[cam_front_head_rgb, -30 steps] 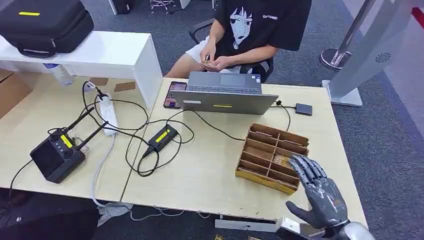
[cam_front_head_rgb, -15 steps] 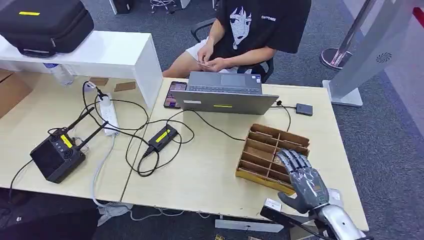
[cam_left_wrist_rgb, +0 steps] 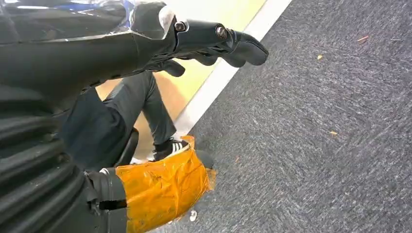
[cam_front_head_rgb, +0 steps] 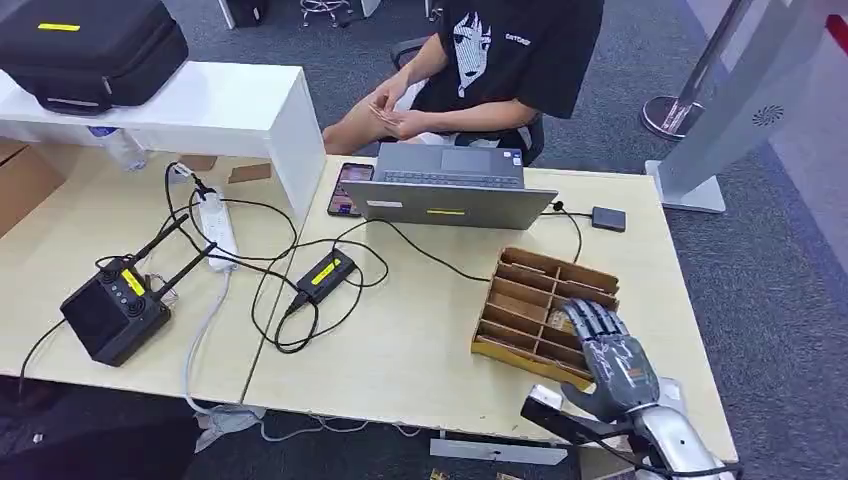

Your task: Pass the card to the sensor for recognition and then transmit it.

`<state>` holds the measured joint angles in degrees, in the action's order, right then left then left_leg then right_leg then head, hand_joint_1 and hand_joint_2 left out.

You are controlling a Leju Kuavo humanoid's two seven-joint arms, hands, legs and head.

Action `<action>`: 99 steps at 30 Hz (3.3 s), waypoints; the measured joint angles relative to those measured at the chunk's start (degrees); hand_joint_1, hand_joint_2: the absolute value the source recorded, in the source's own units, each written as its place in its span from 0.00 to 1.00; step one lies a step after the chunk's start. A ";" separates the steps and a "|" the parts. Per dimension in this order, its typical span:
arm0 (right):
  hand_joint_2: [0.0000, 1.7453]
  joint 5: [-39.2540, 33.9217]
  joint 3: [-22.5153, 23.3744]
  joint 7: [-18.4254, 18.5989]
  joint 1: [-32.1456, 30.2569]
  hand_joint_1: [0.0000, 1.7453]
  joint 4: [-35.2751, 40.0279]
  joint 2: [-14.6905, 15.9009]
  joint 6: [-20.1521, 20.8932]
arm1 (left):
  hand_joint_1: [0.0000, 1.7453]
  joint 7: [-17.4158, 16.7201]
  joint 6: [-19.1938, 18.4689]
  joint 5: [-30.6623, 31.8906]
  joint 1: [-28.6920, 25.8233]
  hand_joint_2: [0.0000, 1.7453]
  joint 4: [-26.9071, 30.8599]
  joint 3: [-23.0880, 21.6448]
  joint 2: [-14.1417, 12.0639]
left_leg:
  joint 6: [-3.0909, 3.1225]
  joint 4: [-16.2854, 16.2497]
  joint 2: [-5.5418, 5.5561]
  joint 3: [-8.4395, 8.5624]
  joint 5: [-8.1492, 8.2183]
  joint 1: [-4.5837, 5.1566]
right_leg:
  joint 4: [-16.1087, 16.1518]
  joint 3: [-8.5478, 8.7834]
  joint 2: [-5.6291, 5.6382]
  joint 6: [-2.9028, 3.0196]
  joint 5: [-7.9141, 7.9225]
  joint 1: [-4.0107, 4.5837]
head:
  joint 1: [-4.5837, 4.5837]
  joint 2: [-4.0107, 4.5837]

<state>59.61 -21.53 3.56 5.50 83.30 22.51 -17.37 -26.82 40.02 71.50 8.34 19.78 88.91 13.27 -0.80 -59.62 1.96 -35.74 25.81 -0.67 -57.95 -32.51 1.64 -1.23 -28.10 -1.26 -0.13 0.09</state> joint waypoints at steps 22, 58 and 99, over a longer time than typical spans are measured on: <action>1.00 -3.46 3.24 -1.97 -3.78 0.96 3.52 1.99 3.17 | 0.00 -0.20 0.00 -0.48 -0.07 1.00 0.00 0.02 -0.17 | 0.02 0.00 -0.01 -0.01 0.02 0.00 | 0.00 0.00 0.01 -0.01 -0.01 0.00 | 0.02 0.00; 1.00 -0.42 3.76 -6.01 -5.76 1.00 8.86 -0.07 -14.61 | 0.00 0.22 0.00 -0.04 -0.07 1.00 0.00 0.02 -0.15 | 0.01 0.00 0.01 0.03 0.03 -0.01 | 0.00 0.04 -0.01 -0.03 -0.04 0.01 | 0.00 0.00; 1.00 -6.40 -7.17 -2.47 46.70 1.00 -24.77 -25.57 -3.72 | 0.00 4.09 0.02 8.30 0.84 1.00 0.76 -0.55 0.00 | -0.07 0.03 -0.03 -0.09 -0.41 -0.02 | -0.09 -0.08 0.11 -0.01 0.32 0.01 | 0.00 0.00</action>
<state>53.20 -28.70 1.09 52.20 58.53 -3.06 -21.09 -22.73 40.04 79.80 9.17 20.55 88.37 13.27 -0.88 -59.59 1.93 -35.83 25.40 -0.69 -58.03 -32.59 1.75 -1.24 -27.78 -1.25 -0.13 0.09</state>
